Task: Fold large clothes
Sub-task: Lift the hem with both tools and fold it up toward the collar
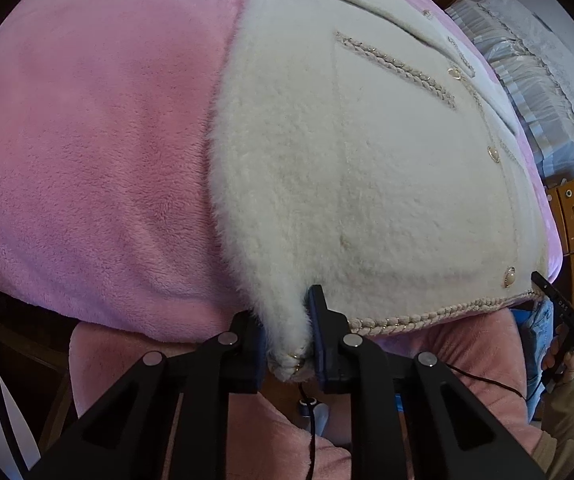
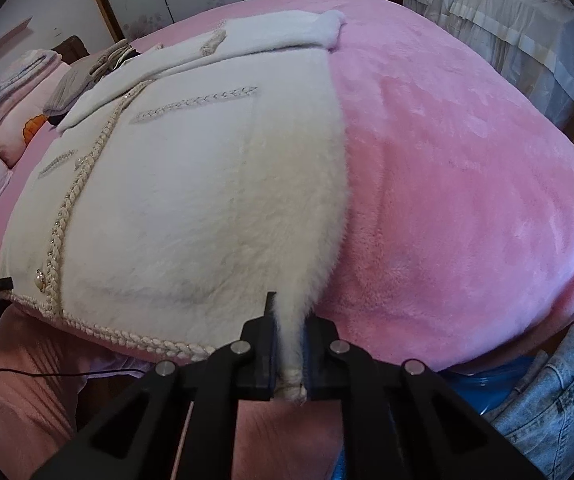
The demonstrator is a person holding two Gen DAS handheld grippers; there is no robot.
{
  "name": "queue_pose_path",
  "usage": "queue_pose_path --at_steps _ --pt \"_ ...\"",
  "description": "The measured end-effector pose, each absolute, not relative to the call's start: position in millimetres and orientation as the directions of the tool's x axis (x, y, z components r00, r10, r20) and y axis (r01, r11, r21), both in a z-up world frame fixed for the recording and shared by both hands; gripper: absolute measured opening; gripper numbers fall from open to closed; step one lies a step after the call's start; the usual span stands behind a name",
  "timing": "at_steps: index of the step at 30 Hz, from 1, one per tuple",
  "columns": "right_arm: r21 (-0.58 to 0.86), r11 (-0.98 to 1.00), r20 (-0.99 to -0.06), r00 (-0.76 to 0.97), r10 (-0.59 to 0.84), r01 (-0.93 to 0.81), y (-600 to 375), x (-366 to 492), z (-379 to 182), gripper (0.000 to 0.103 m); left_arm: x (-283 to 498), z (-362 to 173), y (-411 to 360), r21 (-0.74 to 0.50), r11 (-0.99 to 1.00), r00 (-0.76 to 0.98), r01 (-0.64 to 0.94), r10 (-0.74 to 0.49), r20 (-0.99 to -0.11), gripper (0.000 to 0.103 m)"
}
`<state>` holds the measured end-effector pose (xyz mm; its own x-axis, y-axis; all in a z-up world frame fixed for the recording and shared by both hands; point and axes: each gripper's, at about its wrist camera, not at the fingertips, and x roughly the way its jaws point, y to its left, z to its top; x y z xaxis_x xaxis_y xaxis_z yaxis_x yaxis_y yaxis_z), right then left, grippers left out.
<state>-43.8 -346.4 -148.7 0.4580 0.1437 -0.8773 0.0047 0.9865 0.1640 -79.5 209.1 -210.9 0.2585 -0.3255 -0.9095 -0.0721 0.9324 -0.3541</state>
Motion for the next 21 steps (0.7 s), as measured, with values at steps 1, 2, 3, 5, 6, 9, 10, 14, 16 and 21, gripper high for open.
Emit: queue_pose_path --at_steps 1,2,3,5,6,9,10,14,16,21 --pt "0.169 0.986 -0.879 0.452 0.148 0.005 -346.9 -42.7 -147.5 0.008 -79.1 -209.1 211.0 -0.366 0.927 0.259 -0.081 -0.335 -0.906 0.014" --pt "0.178 0.984 -0.88 0.448 0.156 0.006 -347.6 -41.3 -145.5 0.008 -78.9 -206.2 212.1 -0.381 0.92 0.263 -0.091 -0.347 -0.9 0.014" --pt "0.191 0.981 -0.877 0.45 0.167 0.009 -348.4 -40.5 -142.9 0.008 -79.0 -203.1 213.7 -0.401 0.91 0.27 -0.103 -0.363 -0.892 0.014" --pt "0.233 0.973 -0.865 0.46 0.201 0.011 -350.2 -39.2 -135.2 0.008 -78.4 -195.8 218.2 -0.448 0.885 0.293 -0.126 -0.398 -0.869 0.013" --pt "0.247 0.969 -0.858 0.467 0.213 0.012 -350.6 -38.7 -131.2 0.008 -76.9 -192.1 219.4 -0.473 0.87 0.305 -0.14 -0.417 -0.856 0.013" --pt "0.283 0.959 -0.839 0.486 0.246 0.004 -349.5 -35.2 -117.4 0.008 -69.0 -178.7 218.0 -0.517 0.841 0.333 -0.162 -0.446 -0.831 0.013" --pt "0.293 0.956 -0.833 0.491 0.256 -0.001 -348.6 -33.4 -112.4 0.008 -65.2 -172.6 216.3 -0.531 0.832 0.346 -0.161 -0.457 -0.82 0.013" --pt "0.331 0.943 -0.799 0.525 0.292 -0.021 -344.3 -22.4 -86.6 0.008 -46.7 -149.0 212.9 -0.574 0.8 0.386 -0.176 -0.48 -0.788 0.013" --pt "0.355 0.935 -0.779 0.545 0.311 -0.025 -343.2 -15.2 -74.7 0.008 -35.2 -136.5 212.1 -0.599 0.779 0.415 -0.187 -0.49 -0.767 0.013" --pt "0.398 0.917 -0.737 0.583 0.343 -0.036 -340.6 18.0 -44.0 0.007 6.4 -106.8 210.4 -0.638 0.738 0.488 -0.221 -0.483 -0.727 0.013"
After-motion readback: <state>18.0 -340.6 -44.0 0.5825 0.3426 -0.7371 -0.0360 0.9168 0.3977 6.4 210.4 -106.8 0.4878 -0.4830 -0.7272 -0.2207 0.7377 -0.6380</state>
